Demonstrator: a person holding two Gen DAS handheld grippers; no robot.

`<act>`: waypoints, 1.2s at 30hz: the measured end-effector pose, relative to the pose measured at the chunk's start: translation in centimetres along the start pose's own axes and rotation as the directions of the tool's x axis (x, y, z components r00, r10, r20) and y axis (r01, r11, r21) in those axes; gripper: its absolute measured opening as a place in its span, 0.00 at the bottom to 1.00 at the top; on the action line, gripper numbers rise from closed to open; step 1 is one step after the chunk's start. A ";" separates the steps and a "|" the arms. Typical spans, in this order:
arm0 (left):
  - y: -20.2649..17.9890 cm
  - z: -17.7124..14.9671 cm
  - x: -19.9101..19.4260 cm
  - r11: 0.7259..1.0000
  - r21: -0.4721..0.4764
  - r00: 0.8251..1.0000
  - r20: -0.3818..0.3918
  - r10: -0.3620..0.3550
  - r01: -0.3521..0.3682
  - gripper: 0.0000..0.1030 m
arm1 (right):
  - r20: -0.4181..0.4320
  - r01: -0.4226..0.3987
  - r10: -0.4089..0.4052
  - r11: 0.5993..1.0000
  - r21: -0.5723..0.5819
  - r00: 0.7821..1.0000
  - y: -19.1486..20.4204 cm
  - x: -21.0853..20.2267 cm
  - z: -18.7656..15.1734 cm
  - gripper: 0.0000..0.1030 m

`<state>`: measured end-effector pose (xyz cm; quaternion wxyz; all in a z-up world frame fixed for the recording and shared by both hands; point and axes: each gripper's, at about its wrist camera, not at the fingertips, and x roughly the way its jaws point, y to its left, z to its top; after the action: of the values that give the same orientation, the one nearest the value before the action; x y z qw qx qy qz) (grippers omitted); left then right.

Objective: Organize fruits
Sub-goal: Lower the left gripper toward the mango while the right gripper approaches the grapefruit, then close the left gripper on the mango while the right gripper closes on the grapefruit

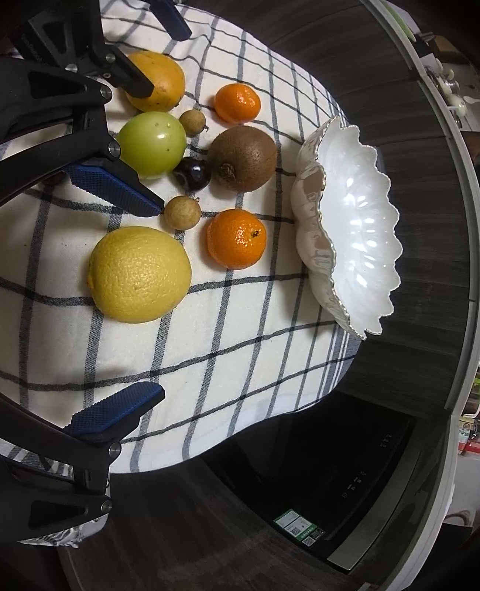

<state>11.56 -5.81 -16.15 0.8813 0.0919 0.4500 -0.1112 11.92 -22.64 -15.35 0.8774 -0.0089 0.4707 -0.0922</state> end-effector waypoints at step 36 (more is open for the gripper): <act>-0.1 0.3 -0.6 0.999 0.008 0.999 0.018 -0.036 0.036 0.62 | -0.038 -0.093 0.092 0.996 -0.003 0.995 0.8 1.4 -0.5 0.53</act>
<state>11.42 -5.94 -15.55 0.8828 0.0860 0.4432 -0.1294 12.36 -22.10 -16.93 0.8716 0.0125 0.4874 -0.0504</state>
